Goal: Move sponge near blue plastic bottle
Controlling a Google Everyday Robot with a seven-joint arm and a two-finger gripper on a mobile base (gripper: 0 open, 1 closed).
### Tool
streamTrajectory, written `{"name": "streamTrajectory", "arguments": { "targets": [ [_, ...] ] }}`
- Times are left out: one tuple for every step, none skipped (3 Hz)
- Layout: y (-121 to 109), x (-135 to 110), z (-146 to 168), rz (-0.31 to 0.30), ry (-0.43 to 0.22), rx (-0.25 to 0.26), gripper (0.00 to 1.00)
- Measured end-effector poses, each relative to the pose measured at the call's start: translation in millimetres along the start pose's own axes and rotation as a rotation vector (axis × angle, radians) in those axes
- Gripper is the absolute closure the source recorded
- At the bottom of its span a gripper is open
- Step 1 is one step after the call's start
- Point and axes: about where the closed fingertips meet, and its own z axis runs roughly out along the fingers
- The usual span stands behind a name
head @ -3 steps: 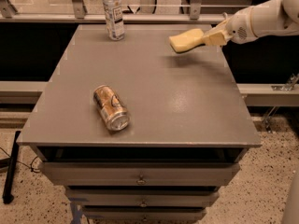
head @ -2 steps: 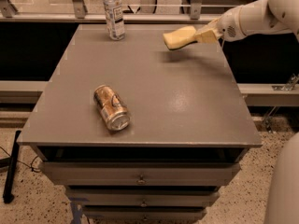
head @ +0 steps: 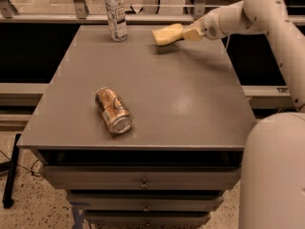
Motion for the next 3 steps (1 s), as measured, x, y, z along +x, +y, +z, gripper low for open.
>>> {"name": "streamTrajectory", "arguments": {
  "targets": [
    [-3, -9, 36, -0.017, -0.013, -0.002, 1.00],
    [-5, -11, 64, -0.014, -0.017, -0.006, 1.00],
    [0, -17, 84, -0.011, -0.030, -0.023, 1.00]
  ]
}}
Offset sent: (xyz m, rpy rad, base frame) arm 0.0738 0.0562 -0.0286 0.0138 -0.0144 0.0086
